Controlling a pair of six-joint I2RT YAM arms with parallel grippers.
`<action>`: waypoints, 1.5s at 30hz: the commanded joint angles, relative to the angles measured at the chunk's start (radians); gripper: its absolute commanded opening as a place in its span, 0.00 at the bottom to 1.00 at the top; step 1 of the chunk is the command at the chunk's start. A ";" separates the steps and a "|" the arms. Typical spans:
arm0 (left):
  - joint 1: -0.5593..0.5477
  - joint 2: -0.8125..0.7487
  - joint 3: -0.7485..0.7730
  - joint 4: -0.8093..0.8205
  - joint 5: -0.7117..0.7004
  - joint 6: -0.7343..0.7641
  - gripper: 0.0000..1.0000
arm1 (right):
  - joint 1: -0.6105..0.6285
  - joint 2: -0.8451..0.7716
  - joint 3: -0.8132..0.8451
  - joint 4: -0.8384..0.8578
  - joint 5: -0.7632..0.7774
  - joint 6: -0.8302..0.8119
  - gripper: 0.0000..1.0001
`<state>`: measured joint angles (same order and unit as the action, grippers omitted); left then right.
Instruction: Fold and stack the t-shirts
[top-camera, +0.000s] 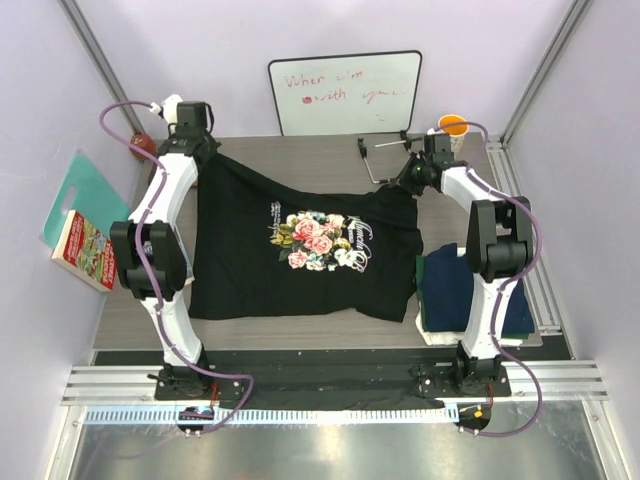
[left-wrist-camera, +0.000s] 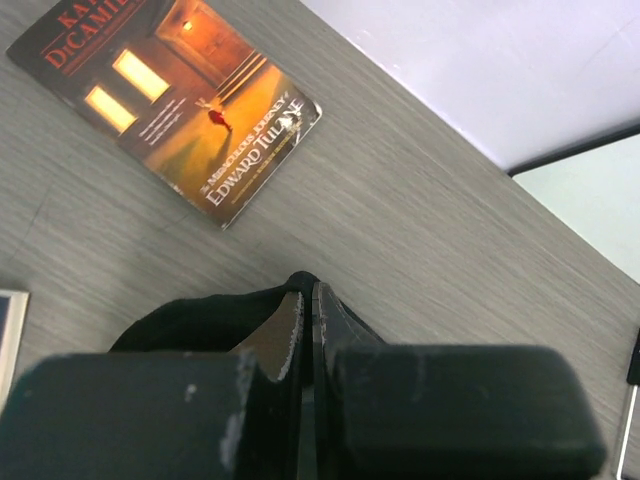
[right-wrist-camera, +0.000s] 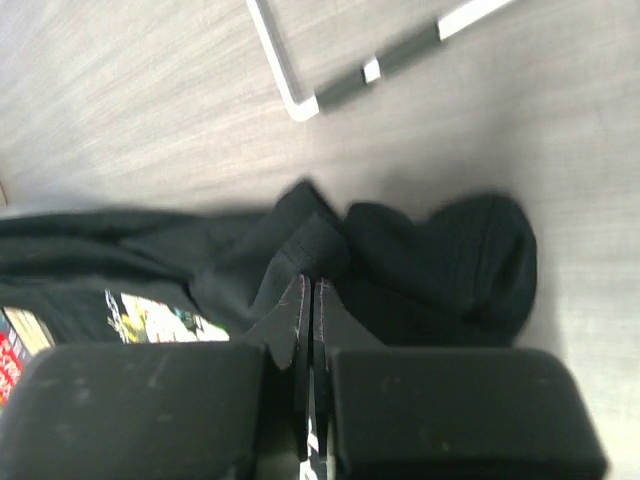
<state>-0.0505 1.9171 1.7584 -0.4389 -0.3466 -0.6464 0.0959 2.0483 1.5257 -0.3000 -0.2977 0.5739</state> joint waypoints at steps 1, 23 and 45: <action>0.000 0.040 0.087 -0.006 0.003 0.008 0.00 | -0.001 0.035 0.134 0.013 0.054 -0.028 0.03; 0.014 0.175 0.187 -0.006 0.087 -0.035 0.00 | -0.133 -0.032 0.180 -0.174 0.065 -0.141 0.50; 0.014 0.152 0.150 -0.012 0.106 -0.048 0.00 | -0.148 -0.129 -0.027 -0.169 -0.101 -0.137 0.52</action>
<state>-0.0410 2.0983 1.9018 -0.4644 -0.2420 -0.6952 -0.0505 1.9900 1.5028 -0.4824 -0.3599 0.4412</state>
